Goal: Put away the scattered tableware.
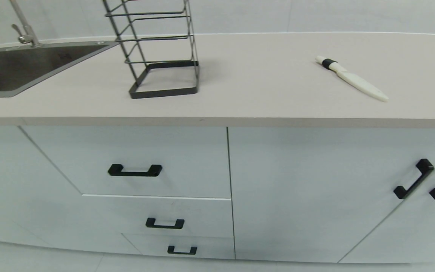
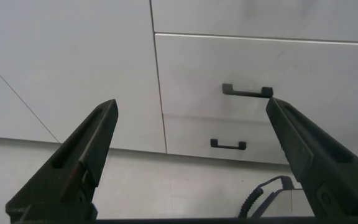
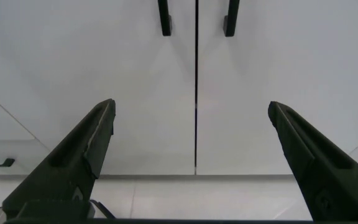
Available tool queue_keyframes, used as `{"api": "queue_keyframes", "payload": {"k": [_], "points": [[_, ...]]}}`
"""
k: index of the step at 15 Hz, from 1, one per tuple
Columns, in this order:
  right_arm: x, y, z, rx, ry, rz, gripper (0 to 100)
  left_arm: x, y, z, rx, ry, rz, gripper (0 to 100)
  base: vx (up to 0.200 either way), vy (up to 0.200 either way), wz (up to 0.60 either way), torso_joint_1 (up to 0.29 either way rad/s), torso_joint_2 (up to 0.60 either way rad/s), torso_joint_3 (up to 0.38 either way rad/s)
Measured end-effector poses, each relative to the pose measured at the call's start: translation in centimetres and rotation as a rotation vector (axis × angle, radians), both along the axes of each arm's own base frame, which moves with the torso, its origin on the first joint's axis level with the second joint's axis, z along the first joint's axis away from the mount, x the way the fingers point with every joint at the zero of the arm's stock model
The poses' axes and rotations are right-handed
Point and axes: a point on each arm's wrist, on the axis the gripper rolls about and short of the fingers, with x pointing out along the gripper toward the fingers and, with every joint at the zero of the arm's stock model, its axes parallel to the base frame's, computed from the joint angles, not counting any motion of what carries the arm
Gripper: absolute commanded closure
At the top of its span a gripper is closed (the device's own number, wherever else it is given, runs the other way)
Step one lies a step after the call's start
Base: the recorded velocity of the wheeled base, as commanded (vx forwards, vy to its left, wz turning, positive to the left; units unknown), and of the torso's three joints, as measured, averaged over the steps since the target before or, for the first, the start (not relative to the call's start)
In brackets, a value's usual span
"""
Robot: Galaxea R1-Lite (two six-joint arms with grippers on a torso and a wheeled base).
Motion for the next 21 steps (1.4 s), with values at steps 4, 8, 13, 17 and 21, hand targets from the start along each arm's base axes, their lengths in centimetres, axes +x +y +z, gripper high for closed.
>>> {"api": "queue_keyframes", "payload": {"k": [4, 8, 13, 17, 21], "points": [[0.0, 0.0, 0.01, 0.0, 0.0, -0.001, 0, 0.0, 0.0, -0.01, 0.003, 0.0, 0.0, 0, 0.0, 0.0, 0.0, 0.0, 0.0, 0.0], [0.0, 0.01, 0.03, -0.009, 0.001, 0.001, 0, 0.0, 0.0, 0.0, 0.006, 0.0, -0.001, 0, 0.0, 0.0, 0.0, 0.0, 0.0, 0.0], [-0.01, 0.0, 0.05, -0.009, -0.001, 0.002, 0, 0.0, 0.0, -0.02, 0.004, 0.001, 0.0, 0, 0.0, 0.0, 0.0, 0.025, -0.03, -0.004], [-0.01, 0.0, 0.04, -0.009, 0.0, 0.001, 0, 0.0, 0.0, -0.01, 0.005, 0.001, -0.001, 0, 0.0, 0.0, 0.0, 0.226, -0.08, -0.108], [-0.01, 0.0, 0.04, -0.009, 0.0, 0.001, 0, 0.0, 0.0, 0.01, 0.013, -0.001, -0.001, 0, 0.0, 0.0, 0.0, 0.217, -0.58, -0.205]]}}
